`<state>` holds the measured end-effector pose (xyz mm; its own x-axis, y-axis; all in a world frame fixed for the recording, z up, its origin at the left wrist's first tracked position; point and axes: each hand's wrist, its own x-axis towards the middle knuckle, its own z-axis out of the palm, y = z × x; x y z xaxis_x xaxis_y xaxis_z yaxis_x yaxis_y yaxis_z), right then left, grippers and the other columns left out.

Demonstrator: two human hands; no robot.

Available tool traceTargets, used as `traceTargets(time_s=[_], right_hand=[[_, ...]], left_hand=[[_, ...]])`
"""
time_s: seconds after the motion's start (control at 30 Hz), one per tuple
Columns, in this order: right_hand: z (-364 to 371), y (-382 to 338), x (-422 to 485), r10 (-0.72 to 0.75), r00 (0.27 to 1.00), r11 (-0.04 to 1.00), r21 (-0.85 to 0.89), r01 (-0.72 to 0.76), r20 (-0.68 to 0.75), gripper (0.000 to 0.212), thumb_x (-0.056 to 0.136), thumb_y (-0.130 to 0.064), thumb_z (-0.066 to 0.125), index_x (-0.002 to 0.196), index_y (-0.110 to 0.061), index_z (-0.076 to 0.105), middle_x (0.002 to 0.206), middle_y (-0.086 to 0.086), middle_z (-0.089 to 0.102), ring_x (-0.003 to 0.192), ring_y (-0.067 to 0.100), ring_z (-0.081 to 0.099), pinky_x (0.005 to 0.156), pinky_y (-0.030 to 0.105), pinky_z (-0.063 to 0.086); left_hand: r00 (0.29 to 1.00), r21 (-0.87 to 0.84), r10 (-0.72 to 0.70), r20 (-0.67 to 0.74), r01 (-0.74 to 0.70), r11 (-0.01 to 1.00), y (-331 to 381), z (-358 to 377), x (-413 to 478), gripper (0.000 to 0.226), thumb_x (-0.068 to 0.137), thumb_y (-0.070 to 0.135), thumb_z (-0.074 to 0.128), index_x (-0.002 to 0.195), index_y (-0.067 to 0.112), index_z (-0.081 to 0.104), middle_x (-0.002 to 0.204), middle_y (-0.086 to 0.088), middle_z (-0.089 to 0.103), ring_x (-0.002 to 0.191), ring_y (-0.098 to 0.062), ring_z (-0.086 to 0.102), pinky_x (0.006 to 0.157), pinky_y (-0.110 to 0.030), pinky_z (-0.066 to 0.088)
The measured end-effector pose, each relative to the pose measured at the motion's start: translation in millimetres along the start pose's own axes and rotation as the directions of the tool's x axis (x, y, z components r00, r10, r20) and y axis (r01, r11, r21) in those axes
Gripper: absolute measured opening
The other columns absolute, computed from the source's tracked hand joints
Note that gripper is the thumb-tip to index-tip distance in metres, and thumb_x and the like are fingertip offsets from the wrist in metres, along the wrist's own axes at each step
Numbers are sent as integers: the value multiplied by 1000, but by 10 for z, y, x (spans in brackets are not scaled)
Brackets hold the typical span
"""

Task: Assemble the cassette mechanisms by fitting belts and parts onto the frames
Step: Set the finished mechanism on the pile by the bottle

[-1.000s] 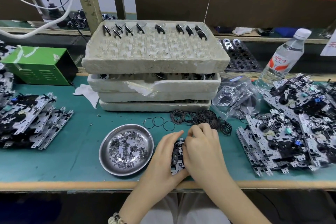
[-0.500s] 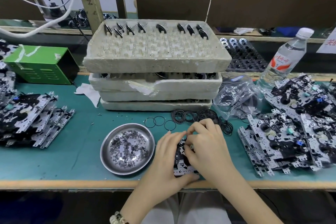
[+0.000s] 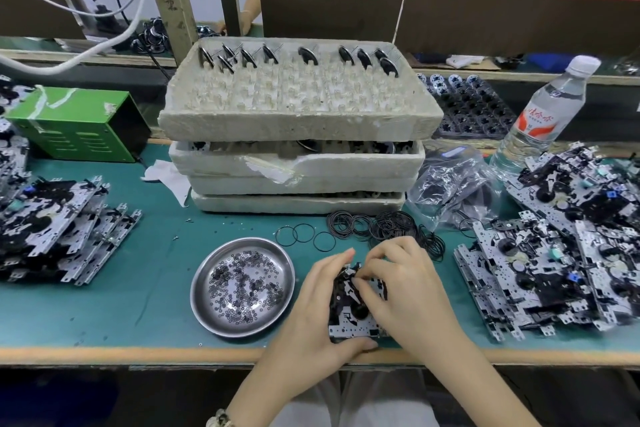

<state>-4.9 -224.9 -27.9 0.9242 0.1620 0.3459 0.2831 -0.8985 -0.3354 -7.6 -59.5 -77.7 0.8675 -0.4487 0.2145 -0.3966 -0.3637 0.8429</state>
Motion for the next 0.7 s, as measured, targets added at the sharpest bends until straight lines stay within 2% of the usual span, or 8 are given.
traceTargets(time_s=[0.03, 0.1, 0.17, 0.23, 0.3, 0.47, 0.6, 0.7], right_hand=[[-10, 39, -13, 12, 999, 998, 61, -14, 40, 12, 82, -30, 75, 86, -20, 71, 91, -11, 60, 97, 17, 51, 85, 39, 47], [-58, 157, -48, 57, 982, 969, 227, -98, 180, 39, 82, -54, 66, 111, -28, 59, 113, -23, 51, 117, 4, 42, 99, 25, 38], [-120, 286, -88, 20, 930, 939, 311, -143, 366, 77, 73, -73, 63, 136, -39, 34, 135, -39, 21, 136, -7, 18, 109, 15, 23], [-156, 364, -130, -49, 861, 949, 292, -118, 506, 100, 67, -76, 66, 146, -45, 12, 139, -47, -6, 142, -10, -7, 112, 15, 10], [-153, 381, -138, -93, 843, 969, 242, -44, 529, 106, 71, -65, 71, 150, -43, 5, 137, -50, -9, 141, -10, -15, 113, 15, 5], [-104, 375, -95, -123, 864, 978, 208, 21, 489, 100, 77, -47, 74, 153, -37, 10, 150, -25, 17, 142, -4, 7, 119, 23, 12], [-101, 348, -72, -137, 888, 973, 230, 37, 438, 97, 75, -46, 74, 152, -36, 16, 148, -21, 27, 138, 0, 21, 116, 23, 19], [-88, 310, -82, -130, 923, 984, 165, 74, 363, 94, 71, -49, 74, 150, -32, 25, 143, -18, 36, 132, 3, 31, 112, 23, 25]], left_hand=[[999, 5, -14, 31, 14, 1000, 2, -3, 0, 105, 76, 39, 83, 149, 57, 10, 151, 31, 23, 147, -1, 23, 116, -13, 24], [996, 26, -35, 78, 33, 999, 7, -11, -4, 104, 82, 37, 78, 149, 60, 1, 156, 33, 12, 151, 2, 10, 118, -12, 16], [996, 37, -34, 84, 31, 999, 22, -25, -11, 100, 85, 32, 70, 149, 59, -2, 159, 35, 2, 152, 1, -7, 118, -18, 7], [997, 27, -25, 72, 23, 999, 41, -38, -23, 97, 82, 23, 61, 151, 56, 2, 160, 34, -1, 151, 1, -14, 115, -23, 5], [998, 4, -39, 52, 39, 999, 49, -46, -36, 98, 76, 15, 55, 152, 53, 7, 161, 32, 3, 151, 1, -12, 114, -25, 6], [998, -19, -49, 37, 49, 999, 62, -50, -50, 95, 74, 10, 53, 152, 50, 14, 160, 30, 11, 152, 2, -5, 115, -24, 8], [1000, -25, -23, 15, 24, 999, 84, -51, -54, 95, 73, 8, 55, 149, 53, 18, 158, 34, 13, 152, 2, 0, 116, -23, 11], [999, -58, -5, -32, 3, 998, 66, -48, -55, 92, 74, 7, 59, 149, 49, 24, 158, 28, 22, 153, -4, 9, 120, -35, 19]])
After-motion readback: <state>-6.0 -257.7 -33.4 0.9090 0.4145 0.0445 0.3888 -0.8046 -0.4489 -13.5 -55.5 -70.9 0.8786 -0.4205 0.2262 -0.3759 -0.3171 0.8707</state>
